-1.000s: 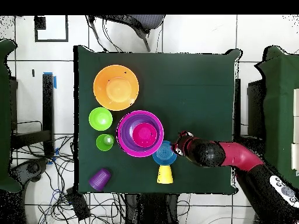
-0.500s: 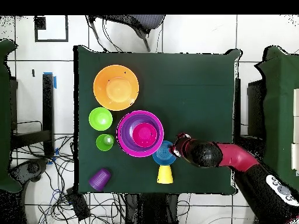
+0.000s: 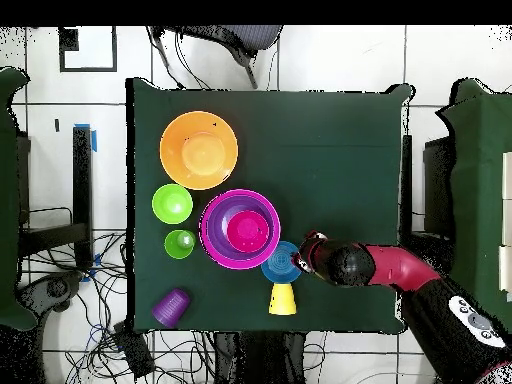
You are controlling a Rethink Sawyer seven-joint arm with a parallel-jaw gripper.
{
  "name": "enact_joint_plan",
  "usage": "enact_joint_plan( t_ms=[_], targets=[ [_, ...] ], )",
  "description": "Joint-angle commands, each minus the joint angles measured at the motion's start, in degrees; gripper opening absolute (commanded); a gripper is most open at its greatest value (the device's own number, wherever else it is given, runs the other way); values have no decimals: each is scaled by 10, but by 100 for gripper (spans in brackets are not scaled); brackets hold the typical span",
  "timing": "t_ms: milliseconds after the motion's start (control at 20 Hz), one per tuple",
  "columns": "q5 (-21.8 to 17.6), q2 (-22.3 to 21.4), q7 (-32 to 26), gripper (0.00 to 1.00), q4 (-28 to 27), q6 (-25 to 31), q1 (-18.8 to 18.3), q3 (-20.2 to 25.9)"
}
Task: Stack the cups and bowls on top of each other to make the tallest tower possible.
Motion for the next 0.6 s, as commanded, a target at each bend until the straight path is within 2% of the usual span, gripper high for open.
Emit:
enact_joint_plan(
  t_ms=[50, 600],
  targets=[
    [-54, 1, 59, 100, -58, -18, 47, -45],
    [-46, 15, 48, 100, -64, -14, 51, -51]
  ],
)
